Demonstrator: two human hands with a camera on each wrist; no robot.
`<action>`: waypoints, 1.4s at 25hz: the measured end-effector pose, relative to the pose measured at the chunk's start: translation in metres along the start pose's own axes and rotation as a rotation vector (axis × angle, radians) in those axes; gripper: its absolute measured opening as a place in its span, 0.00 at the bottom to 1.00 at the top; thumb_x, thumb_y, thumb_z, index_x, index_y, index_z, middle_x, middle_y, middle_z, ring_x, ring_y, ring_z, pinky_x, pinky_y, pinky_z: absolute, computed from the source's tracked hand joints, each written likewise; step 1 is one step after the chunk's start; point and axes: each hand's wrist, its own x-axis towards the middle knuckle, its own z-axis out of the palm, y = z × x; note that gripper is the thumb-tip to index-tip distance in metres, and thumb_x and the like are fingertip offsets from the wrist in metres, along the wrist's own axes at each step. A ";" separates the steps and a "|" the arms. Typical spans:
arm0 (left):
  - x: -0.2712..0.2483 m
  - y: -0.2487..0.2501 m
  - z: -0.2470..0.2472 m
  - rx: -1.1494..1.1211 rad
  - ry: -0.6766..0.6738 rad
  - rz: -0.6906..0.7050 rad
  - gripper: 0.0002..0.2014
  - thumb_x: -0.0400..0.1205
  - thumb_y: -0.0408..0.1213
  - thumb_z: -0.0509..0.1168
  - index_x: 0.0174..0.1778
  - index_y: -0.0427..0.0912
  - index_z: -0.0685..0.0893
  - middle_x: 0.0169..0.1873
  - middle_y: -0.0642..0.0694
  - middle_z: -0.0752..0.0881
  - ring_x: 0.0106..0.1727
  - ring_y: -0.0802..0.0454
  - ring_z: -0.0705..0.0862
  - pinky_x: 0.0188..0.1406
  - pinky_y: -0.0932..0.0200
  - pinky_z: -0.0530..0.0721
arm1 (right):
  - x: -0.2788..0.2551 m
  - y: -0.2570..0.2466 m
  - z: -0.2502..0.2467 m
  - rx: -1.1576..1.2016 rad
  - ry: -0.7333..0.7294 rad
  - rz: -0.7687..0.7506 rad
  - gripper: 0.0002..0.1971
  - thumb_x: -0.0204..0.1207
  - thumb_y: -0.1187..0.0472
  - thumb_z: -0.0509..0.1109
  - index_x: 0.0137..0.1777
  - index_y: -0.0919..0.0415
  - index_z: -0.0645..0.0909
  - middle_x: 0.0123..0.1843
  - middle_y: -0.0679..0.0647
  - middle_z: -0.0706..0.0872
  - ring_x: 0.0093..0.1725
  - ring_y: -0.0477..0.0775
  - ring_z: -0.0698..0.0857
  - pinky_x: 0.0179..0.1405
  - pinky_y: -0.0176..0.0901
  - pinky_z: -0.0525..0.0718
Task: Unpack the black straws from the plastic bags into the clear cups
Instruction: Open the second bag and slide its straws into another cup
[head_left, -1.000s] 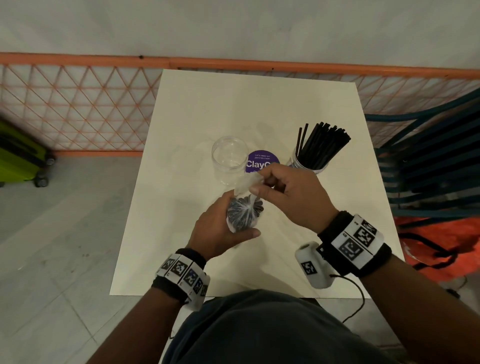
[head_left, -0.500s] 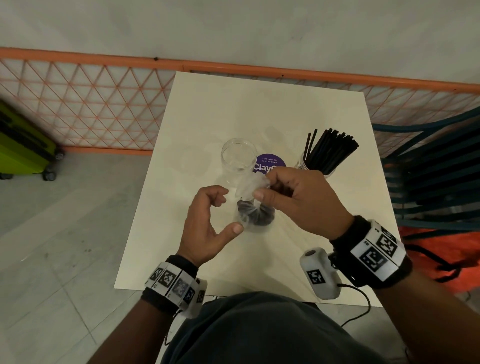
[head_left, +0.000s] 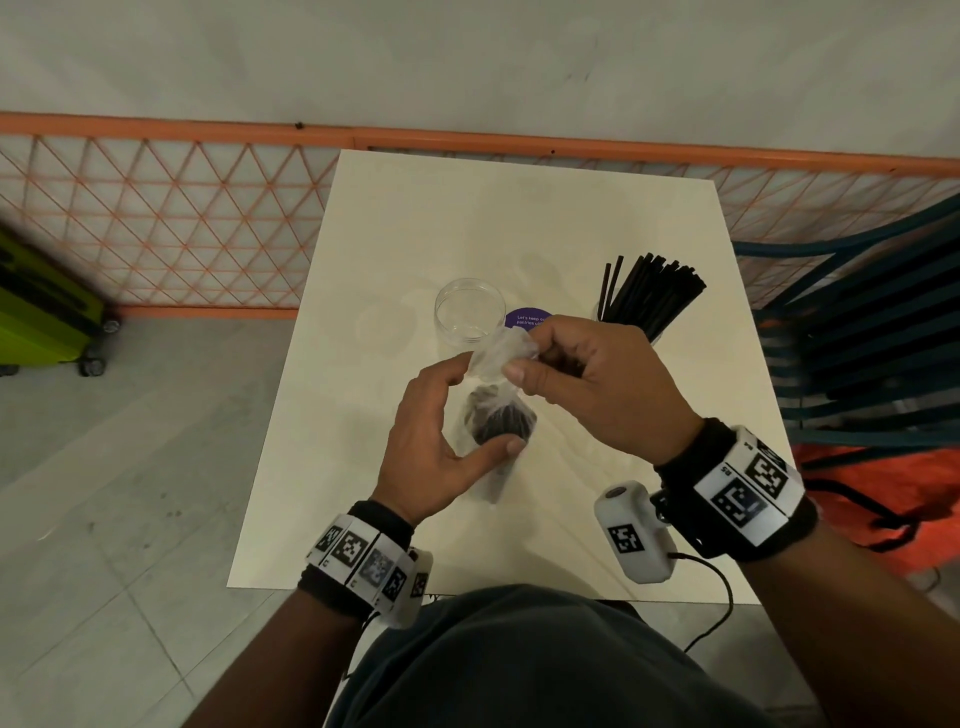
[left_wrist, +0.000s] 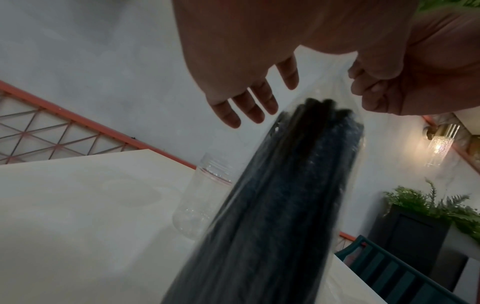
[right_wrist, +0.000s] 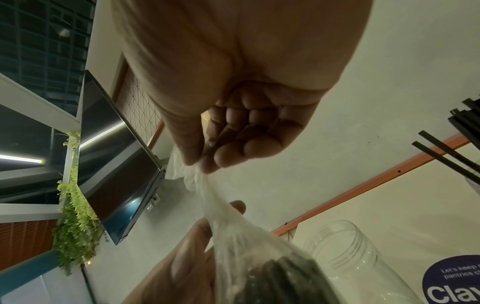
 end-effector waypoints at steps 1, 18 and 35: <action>0.001 0.000 -0.001 -0.007 0.002 -0.004 0.37 0.69 0.60 0.76 0.73 0.59 0.70 0.68 0.63 0.78 0.72 0.54 0.77 0.70 0.55 0.75 | 0.001 0.000 0.000 0.007 0.001 0.001 0.07 0.76 0.51 0.75 0.45 0.53 0.86 0.34 0.47 0.89 0.33 0.50 0.86 0.36 0.52 0.85; 0.011 -0.011 0.005 0.074 0.061 0.056 0.08 0.81 0.36 0.70 0.53 0.37 0.87 0.49 0.48 0.88 0.47 0.51 0.86 0.44 0.55 0.85 | -0.007 0.013 0.001 0.135 -0.008 0.032 0.13 0.73 0.54 0.78 0.55 0.53 0.83 0.41 0.41 0.86 0.31 0.42 0.80 0.33 0.29 0.76; -0.011 -0.046 0.014 -0.128 -0.150 -0.308 0.40 0.66 0.49 0.84 0.73 0.47 0.76 0.63 0.52 0.87 0.64 0.55 0.87 0.62 0.56 0.88 | -0.029 0.126 0.091 -0.139 -0.272 0.270 0.45 0.61 0.38 0.81 0.78 0.45 0.67 0.72 0.45 0.78 0.66 0.47 0.80 0.68 0.42 0.77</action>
